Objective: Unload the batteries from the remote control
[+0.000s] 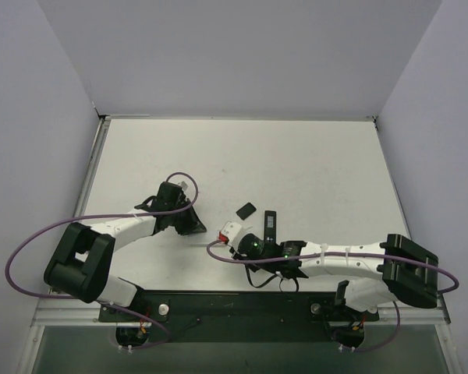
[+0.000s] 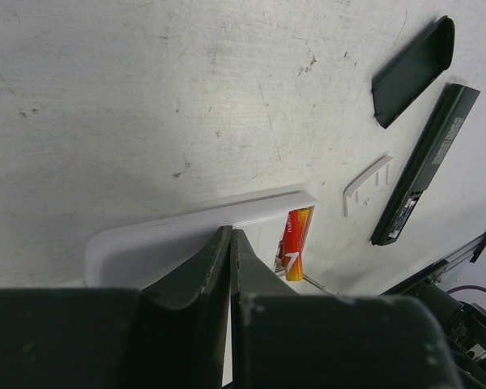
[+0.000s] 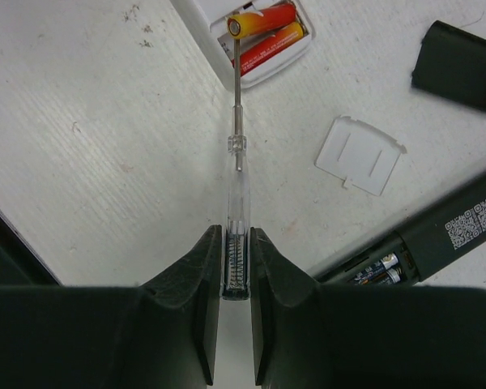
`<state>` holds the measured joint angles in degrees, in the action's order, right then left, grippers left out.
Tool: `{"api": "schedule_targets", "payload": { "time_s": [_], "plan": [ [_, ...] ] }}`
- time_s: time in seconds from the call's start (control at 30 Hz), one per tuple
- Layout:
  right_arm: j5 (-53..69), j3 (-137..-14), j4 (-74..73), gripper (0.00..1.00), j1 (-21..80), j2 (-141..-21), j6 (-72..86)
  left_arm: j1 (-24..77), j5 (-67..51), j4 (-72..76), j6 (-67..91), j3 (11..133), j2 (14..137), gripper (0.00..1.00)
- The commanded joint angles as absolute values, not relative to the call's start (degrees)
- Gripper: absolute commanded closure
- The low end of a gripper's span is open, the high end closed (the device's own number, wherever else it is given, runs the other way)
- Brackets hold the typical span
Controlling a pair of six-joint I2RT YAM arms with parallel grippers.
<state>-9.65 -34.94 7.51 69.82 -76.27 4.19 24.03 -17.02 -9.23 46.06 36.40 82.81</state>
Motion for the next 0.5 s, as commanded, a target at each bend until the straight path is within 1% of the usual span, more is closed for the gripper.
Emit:
{"api": "schedule_targets", "payload": {
  "time_s": [0.0,0.3,0.47],
  "plan": [
    [-12.83,-37.44,6.41,1.0,69.17,-79.01,3.25,24.52,-14.85,-13.45,43.51,35.07,85.34,0.87],
    [-16.86,-33.32,12.82,1.0,68.82,-73.13,4.39,24.52,-14.5,-13.62,43.15,35.16,85.52,0.87],
    [-18.19,-31.64,12.4,1.0,67.85,-71.19,5.1,24.52,-14.33,-13.62,43.15,35.07,85.43,0.87]
  ]
}}
